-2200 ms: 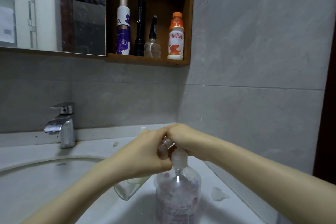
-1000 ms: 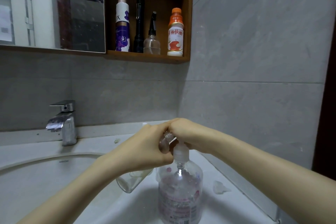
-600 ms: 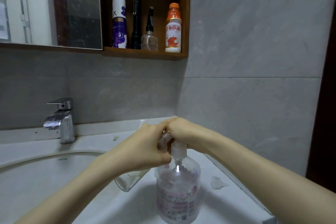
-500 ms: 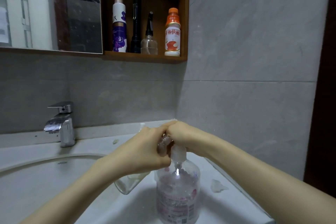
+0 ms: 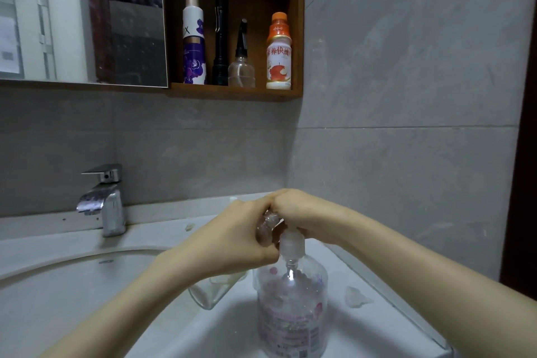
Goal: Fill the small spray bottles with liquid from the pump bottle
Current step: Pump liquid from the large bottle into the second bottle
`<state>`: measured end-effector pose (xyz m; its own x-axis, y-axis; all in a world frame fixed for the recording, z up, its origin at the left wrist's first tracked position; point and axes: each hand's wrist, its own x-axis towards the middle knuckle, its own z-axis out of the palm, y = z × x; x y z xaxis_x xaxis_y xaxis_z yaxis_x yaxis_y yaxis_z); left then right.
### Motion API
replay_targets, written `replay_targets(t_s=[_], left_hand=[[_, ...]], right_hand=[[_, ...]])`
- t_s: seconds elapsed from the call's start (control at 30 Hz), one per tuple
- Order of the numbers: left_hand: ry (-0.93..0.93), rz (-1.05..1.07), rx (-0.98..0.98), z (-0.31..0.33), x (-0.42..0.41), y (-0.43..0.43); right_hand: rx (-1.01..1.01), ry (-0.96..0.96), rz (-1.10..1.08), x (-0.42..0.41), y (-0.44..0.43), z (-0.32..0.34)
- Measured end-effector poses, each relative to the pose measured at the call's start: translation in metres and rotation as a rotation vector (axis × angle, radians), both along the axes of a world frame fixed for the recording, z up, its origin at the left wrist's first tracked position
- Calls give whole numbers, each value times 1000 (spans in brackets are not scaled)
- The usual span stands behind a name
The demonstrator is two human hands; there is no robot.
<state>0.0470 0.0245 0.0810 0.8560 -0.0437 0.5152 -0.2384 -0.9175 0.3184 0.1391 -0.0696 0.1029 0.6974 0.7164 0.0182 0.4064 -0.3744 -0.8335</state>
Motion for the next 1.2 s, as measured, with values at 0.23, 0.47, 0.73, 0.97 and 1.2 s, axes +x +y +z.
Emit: replay_targets(t_s=[0.23,0.47,0.73,0.97,1.2], left_hand=[[6,5,-24,-3,0,-1],[59,-6,-21,-4,3,3],[35,9,7,-3,2,3],[10,11,39,1,2,3],[15,17,40,-2,2,4]], right_hand=[[20,-16,56,-1,-4,-2],[-32,-90,105,-3,-4,-1],[-29,-71,122,-3,-6,1],[-2,-51,105,-4,-5,3],[0,-45,86,-4,-5,0]])
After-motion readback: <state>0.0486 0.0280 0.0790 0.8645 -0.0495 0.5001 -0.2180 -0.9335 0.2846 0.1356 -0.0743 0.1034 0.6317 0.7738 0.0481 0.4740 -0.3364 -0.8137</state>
